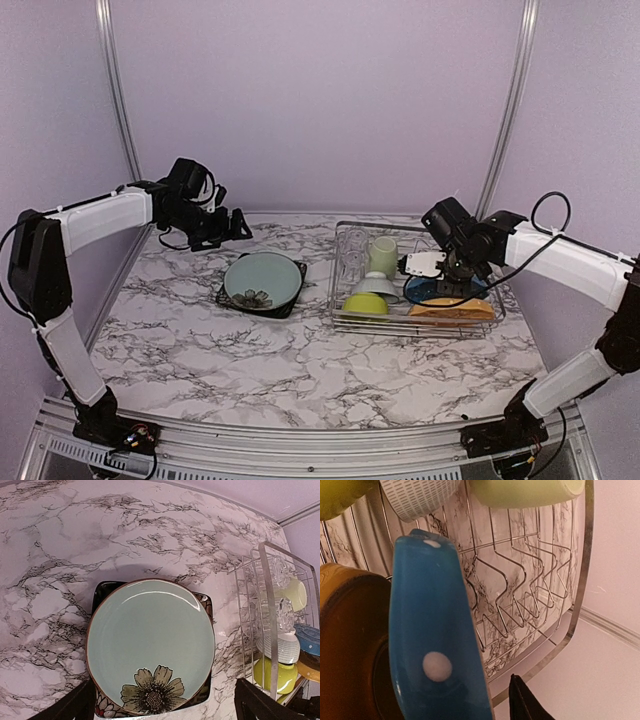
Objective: Unload the mixed dishes from the dish rack
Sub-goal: Grab the plate from the dish rack.
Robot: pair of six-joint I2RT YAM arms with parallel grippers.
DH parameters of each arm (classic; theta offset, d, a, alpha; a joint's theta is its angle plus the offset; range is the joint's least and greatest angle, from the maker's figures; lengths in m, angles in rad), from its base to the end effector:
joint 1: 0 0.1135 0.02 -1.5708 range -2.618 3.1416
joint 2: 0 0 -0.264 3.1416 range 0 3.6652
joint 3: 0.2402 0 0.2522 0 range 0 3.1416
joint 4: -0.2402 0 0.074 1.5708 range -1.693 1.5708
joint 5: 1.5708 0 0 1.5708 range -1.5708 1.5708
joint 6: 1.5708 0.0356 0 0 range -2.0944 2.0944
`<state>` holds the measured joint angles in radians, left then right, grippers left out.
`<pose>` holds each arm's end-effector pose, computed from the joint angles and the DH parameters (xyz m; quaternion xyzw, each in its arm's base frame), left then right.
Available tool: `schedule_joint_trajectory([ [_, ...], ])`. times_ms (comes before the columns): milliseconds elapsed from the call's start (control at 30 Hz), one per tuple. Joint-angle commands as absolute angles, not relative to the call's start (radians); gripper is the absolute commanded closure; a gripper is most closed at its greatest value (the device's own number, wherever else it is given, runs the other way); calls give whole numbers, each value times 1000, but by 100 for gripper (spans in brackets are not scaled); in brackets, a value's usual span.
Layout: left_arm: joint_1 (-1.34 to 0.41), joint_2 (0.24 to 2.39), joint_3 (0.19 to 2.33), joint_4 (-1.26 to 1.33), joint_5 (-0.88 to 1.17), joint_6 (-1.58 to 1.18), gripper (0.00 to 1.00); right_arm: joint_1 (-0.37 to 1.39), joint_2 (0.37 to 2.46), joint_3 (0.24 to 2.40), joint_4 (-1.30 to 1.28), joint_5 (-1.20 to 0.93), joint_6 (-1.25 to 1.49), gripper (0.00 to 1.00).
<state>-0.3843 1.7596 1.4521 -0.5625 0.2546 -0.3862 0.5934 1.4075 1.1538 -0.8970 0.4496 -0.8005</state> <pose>0.3592 -0.1549 0.2730 0.0427 0.9317 -0.2385 0.2707 0.2346 0.1396 0.2737 -0.5763 0.7609 -0.2379 0.1796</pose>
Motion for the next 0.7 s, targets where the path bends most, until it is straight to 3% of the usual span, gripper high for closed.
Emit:
schedule_joint_trajectory([
  [0, -385, 1782, 1451, -547, 260, -384, 1, 584, 1422, 1150, -886, 435, -814, 66],
  [667, -383, 1810, 1490, -555, 268, -377, 1, 623, 1364, 1243, -889, 588, -844, 86],
])
